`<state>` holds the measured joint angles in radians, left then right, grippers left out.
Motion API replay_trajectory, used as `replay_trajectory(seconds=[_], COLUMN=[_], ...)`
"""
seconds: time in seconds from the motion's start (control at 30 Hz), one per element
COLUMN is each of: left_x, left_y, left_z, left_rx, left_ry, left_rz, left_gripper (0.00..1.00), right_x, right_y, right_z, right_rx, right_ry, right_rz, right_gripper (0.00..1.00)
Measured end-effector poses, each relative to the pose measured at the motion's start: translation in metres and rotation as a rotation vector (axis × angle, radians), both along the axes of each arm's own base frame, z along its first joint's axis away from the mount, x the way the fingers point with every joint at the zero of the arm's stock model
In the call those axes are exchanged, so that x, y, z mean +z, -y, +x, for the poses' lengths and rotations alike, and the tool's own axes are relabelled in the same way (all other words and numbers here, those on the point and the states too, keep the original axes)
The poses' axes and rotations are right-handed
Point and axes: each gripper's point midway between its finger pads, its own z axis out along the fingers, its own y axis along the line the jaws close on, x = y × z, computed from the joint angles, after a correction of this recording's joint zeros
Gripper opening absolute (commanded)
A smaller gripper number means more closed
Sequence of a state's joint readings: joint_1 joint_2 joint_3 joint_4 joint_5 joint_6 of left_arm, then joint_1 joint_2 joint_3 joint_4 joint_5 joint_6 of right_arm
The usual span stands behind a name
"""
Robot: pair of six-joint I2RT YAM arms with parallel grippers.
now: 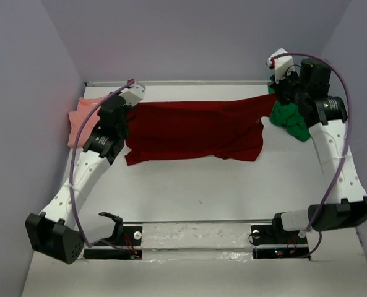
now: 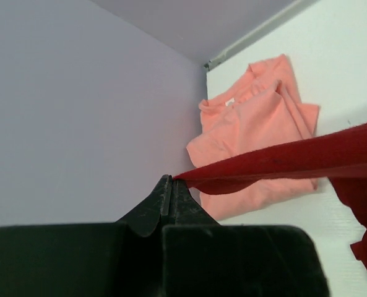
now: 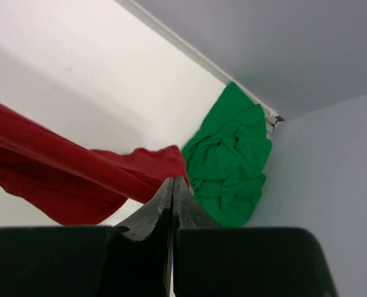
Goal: Fold and stack the t-shirts
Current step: Flatten the tshirt out
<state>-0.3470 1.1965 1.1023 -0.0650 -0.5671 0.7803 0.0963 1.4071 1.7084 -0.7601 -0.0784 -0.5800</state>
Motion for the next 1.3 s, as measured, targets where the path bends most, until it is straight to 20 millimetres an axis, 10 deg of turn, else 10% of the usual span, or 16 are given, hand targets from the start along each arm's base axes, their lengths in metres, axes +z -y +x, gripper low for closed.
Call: replay_trajectory(seconds=[0.33, 0.47, 0.7, 0.93, 1.1, 1.3], left_x=[0.131, 0.160, 0.190, 0.144, 0.072, 0.058], left_y=[-0.022, -0.023, -0.017, 0.002, 0.028, 0.040], left_z=[-0.064, -0.074, -0.061, 0.011, 0.086, 0.121], left_rx=[-0.035, -0.075, -0.110, -0.082, -0.046, 0.011], left_ry=[0.335, 0.381, 0.416, 0.317, 0.191, 0.197], left_rz=[-0.239, -0.315, -0.379, -0.344, -0.241, -0.198], left_gripper=[0.00, 0.00, 0.00, 0.00, 0.00, 0.00], right_x=[0.132, 0.156, 0.148, 0.064, -0.002, -0.015], right_y=[0.019, 0.017, 0.015, 0.017, 0.022, 0.022], right_z=[-0.135, -0.150, -0.082, 0.037, 0.104, 0.142], right_rx=[-0.040, -0.032, -0.044, -0.076, -0.100, -0.106], right_ry=[0.397, 0.464, 0.386, 0.206, 0.076, 0.068], right_rz=[0.106, 0.135, 0.143, 0.091, 0.045, 0.032], right_gripper=[0.00, 0.00, 0.00, 0.00, 0.00, 0.00])
